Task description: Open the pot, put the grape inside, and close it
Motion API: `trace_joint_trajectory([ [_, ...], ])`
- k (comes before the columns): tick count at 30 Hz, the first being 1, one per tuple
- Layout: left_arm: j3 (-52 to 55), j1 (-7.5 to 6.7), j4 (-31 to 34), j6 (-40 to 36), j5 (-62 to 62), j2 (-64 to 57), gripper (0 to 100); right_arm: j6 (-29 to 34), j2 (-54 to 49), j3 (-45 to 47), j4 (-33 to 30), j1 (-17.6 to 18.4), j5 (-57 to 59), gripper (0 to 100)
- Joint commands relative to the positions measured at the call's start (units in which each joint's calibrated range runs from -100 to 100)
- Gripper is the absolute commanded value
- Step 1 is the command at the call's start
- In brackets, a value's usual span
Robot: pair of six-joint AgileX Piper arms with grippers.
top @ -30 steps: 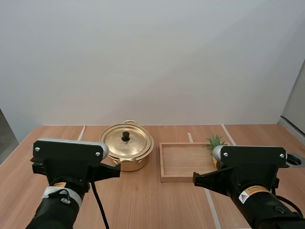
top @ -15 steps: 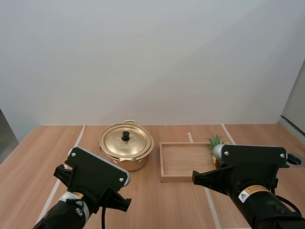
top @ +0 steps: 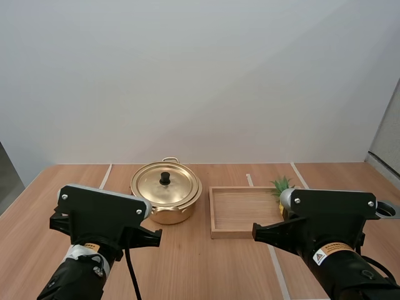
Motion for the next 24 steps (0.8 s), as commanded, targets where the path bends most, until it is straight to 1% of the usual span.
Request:
trace_joint_trajectory([
  [1,0.00,-0.13,0.47,-0.67,-1.77,-0.37,0,0.14,-0.40,0.20,0.22,-0.26,-1.15,0],
  [9,0.00,0.01,0.47,-0.67,-1.76,-1.47,0,0.14,-1.67,0.20,0.22,-0.85,-1.80,0],
  [14,0.00,0.01,0.47,-0.67,-1.76,-11.11,0,0.14,-1.67,0.20,0.22,-0.85,-1.80,0],
  [18,0.00,-0.19,0.58,-0.67,-4.85,-11.51,0,0.14,-1.67,0.20,0.22,-0.85,-1.80,0],
  [24,0.00,-0.19,0.58,-0.67,-5.18,-11.51,0,0.14,-1.67,0.20,0.22,-0.85,-1.82,0],
])
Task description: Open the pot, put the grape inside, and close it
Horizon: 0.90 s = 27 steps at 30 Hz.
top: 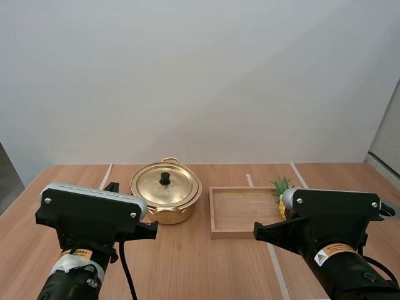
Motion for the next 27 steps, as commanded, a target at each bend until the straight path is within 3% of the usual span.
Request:
trace_joint_trajectory([
  [1,0.00,-0.19,0.36,-0.58,-1.44,-0.40,0,0.14,-0.31,0.20,0.22,-0.21,-1.63,0],
  [9,0.00,-0.19,-0.45,-0.58,2.15,-0.40,0,0.14,-0.31,0.20,1.19,-0.21,-0.70,0],
  [13,0.00,-0.19,-8.26,-0.58,1.78,-0.40,0,0.14,-0.31,1.46,2.37,-0.21,0.92,0],
  [20,0.00,-0.19,-9.16,-0.69,9.75,-0.40,0,0.14,-0.31,5.10,-9.11,-0.21,-6.32,0],
  [25,0.00,0.06,-9.16,-1.93,14.99,-0.40,0,0.14,-0.31,5.10,-9.23,0.02,-9.47,0],
  [27,0.00,0.77,-8.44,-1.93,15.13,-0.40,0,0.14,-0.31,5.10,-9.23,0.20,-9.31,0],
])
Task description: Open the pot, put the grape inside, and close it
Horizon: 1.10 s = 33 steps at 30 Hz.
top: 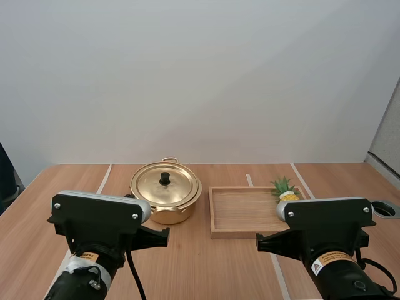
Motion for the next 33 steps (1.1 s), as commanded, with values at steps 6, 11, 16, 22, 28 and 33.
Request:
trace_joint_trajectory([
  [6,0.00,1.06,5.81,-0.82,7.65,-0.40,0,0.11,-0.31,0.07,-0.66,0.33,4.07,0],
  [11,0.00,1.06,6.04,-0.88,7.44,-0.40,0,0.11,-0.31,0.07,-0.66,0.33,4.07,0],
  [16,0.00,0.92,6.03,-0.88,7.28,-0.40,0,0.11,-0.31,0.07,-0.66,0.33,4.07,0],
  [22,0.00,0.04,6.03,-0.88,5.39,-0.40,0,0.11,-0.31,0.07,-0.66,0.33,4.07,0],
  [28,0.00,0.04,6.03,-0.88,5.39,-0.40,0,0.11,-0.31,0.07,-0.66,0.33,4.07,0],
  [33,0.00,0.04,6.03,-0.88,5.39,-0.40,0,0.11,-0.31,0.07,-0.66,0.33,4.07,0],
])
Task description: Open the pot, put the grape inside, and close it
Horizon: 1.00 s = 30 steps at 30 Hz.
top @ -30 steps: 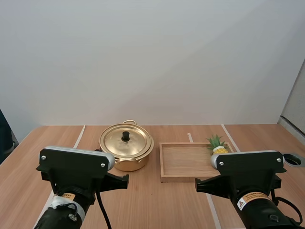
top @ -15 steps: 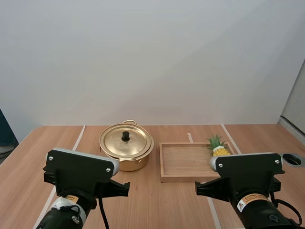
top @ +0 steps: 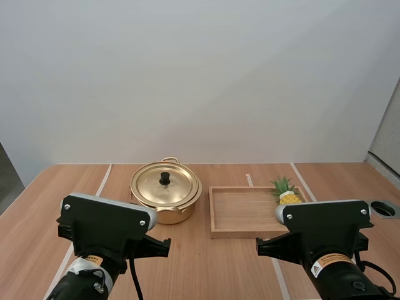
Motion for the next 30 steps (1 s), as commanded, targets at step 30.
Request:
trace_joint_trajectory([
  [30,0.00,-1.34,-18.89,8.68,-23.78,-0.40,0,0.11,-0.31,0.00,-0.31,0.10,0.10,0],
])
